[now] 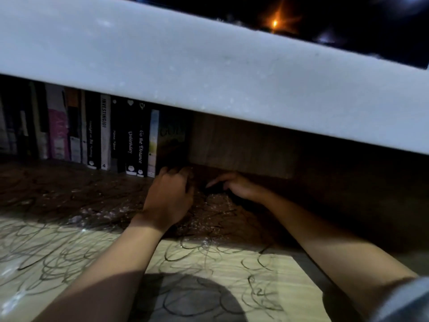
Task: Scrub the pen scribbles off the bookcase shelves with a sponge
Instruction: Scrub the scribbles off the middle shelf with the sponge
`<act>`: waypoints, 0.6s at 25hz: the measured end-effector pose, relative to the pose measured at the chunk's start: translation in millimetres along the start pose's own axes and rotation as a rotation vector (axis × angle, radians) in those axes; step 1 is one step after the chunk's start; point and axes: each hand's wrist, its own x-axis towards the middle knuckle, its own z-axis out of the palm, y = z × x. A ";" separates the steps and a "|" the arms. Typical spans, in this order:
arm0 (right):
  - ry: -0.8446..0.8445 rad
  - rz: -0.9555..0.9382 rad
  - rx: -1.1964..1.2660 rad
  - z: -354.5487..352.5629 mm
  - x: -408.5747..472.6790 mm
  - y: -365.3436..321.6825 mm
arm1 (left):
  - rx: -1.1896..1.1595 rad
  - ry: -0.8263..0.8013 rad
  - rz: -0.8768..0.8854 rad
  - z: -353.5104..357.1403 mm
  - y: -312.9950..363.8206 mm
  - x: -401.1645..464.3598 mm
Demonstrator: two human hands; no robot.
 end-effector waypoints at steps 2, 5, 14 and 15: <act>-0.108 -0.040 -0.008 -1.1 -28.7 -17.2 | 0.004 0.004 0.011 -5.8 -1.1 -6.6; -0.103 -0.073 0.129 -18.7 -62.8 -28.9 | 0.017 -0.044 0.029 -17.5 4.7 -25.4; 0.290 0.238 -0.157 -4.6 -66.2 13.3 | 0.043 -0.049 0.017 -72.6 -0.2 -96.5; 0.259 0.206 -0.148 1.9 -67.8 5.3 | 0.056 -0.048 0.021 -75.2 -1.4 -104.4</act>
